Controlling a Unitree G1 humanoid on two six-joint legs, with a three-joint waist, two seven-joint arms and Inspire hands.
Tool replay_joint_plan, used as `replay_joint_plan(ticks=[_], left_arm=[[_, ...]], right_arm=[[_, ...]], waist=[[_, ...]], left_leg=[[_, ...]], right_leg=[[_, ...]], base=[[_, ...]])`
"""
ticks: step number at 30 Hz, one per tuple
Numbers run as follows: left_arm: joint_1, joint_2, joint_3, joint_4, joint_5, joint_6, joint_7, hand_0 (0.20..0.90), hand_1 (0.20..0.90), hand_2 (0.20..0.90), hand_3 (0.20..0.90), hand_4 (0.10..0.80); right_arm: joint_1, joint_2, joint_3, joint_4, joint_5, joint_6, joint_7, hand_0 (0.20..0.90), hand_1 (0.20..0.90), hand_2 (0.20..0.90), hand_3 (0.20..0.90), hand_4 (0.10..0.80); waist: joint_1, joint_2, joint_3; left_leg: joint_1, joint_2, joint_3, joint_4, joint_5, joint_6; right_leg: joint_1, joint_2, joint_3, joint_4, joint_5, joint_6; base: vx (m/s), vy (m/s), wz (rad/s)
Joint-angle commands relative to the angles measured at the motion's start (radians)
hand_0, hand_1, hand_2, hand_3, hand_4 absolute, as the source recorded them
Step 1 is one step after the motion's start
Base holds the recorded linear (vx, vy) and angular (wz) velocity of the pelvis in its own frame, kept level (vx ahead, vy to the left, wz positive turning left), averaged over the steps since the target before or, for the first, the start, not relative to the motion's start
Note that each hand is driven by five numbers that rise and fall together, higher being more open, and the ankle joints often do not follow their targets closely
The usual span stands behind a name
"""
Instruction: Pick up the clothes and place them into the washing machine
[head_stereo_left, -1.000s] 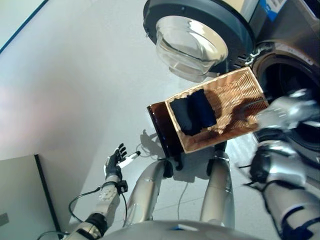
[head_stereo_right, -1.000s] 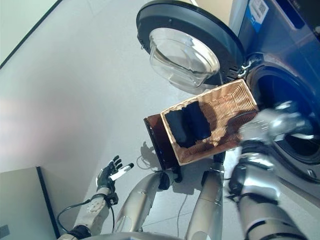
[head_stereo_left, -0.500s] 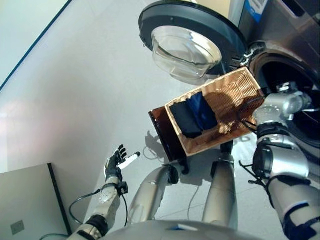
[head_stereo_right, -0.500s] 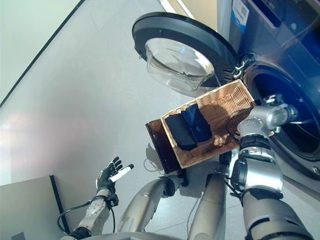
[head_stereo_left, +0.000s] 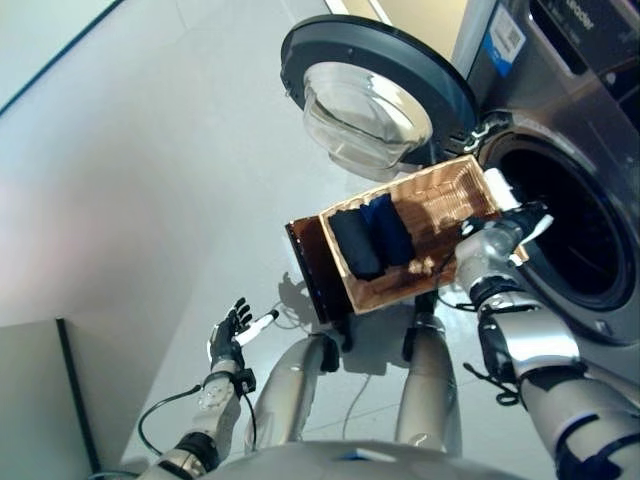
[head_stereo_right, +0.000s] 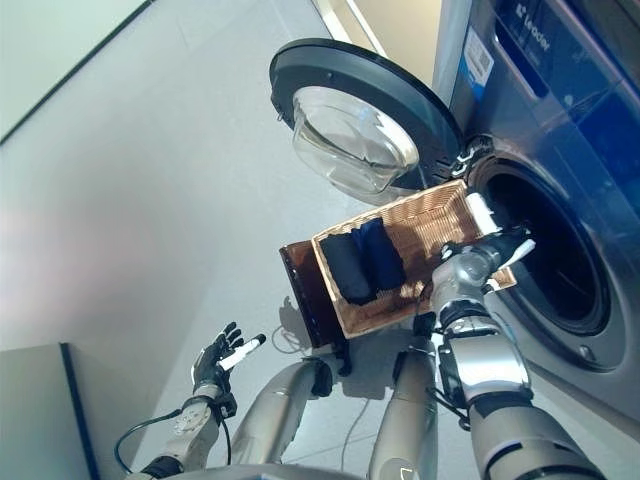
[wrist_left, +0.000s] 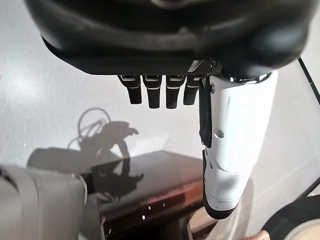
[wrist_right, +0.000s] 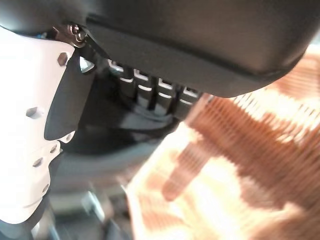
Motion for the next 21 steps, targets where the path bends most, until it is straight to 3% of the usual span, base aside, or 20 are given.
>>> replay_joint_plan(ticks=[1, 11, 21], left_arm=[[-0.012, 0.075, 0.056, -0.041, 0.033, -0.036, 0.051, 0.900, 0.900, 0.900, 0.900, 0.800], [-0.007, 0.113, 0.090, -0.142, 0.084, -0.031, 0.083, 0.900, 0.900, 0.900, 0.900, 0.800], [-0.012, 0.139, 0.108, -0.221, 0.129, -0.034, 0.121, 0.900, 0.900, 0.900, 0.900, 0.800]], right_arm=[[-0.087, 0.010, 0.088, -0.023, -0.161, 0.017, 0.047, 0.900, 0.900, 0.900, 0.900, 0.800], [-0.126, 0.092, 0.154, 0.022, -0.173, 0.049, 0.064, 0.900, 0.900, 0.900, 0.900, 0.800], [-0.176, 0.091, 0.152, 0.071, -0.178, 0.065, 0.046, 0.900, 0.900, 0.900, 0.900, 0.800]], waist=[[0.059, -0.036, 0.008], [0.116, -0.089, 0.045], [0.157, -0.099, 0.075]], left_leg=[[-0.038, 0.020, -0.087, -0.084, 0.074, -0.095], [-0.055, 0.007, -0.139, -0.112, 0.108, -0.095], [-0.097, -0.006, -0.167, -0.098, 0.115, -0.094]], right_leg=[[0.078, 0.031, -0.054, 0.032, -0.116, -0.018], [0.093, 0.013, -0.114, 0.021, -0.116, -0.015], [0.082, -0.002, -0.147, 0.031, -0.120, -0.012]], base=[[0.008, -0.032, 0.21], [0.018, -0.009, 0.21], [0.017, 0.005, 0.15]])
